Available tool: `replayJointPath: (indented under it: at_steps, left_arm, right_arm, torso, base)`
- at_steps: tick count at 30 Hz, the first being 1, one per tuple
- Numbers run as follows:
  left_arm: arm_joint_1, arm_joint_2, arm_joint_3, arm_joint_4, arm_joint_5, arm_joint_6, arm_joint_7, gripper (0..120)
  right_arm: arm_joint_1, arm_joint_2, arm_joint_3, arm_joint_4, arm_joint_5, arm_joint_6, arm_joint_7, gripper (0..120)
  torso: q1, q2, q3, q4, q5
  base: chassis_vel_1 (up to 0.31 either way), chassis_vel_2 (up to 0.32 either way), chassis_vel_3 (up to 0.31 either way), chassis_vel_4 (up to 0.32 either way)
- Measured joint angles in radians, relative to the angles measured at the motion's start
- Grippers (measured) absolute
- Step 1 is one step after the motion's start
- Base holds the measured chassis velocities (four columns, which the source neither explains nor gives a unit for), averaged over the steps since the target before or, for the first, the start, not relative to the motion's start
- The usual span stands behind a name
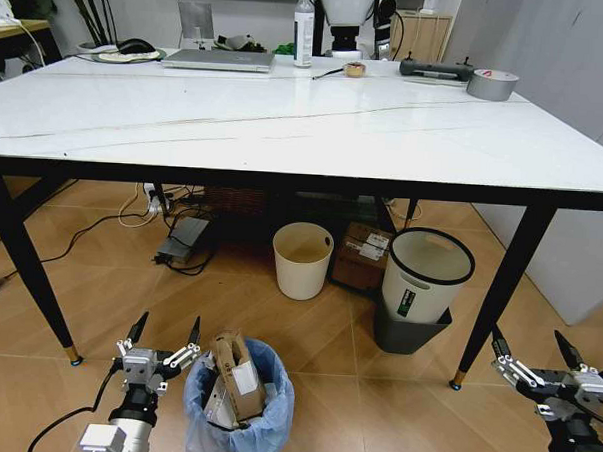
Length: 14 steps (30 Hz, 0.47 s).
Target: Pick up the trash bin and place the trash from the table into it.
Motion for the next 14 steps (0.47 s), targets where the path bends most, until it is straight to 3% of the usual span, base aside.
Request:
replayJointPath:
  at_steps: [14]
  left_arm:
    - [0.0,0.0,0.0,0.0,-0.002,0.004,-0.001,100]
  right_arm:
    - [0.0,0.0,0.0,0.0,0.0,0.0,0.0,100]
  torso:
    - [0.0,0.0,0.0,0.0,0.0]
  base:
    - [0.0,0.0,0.0,0.0]
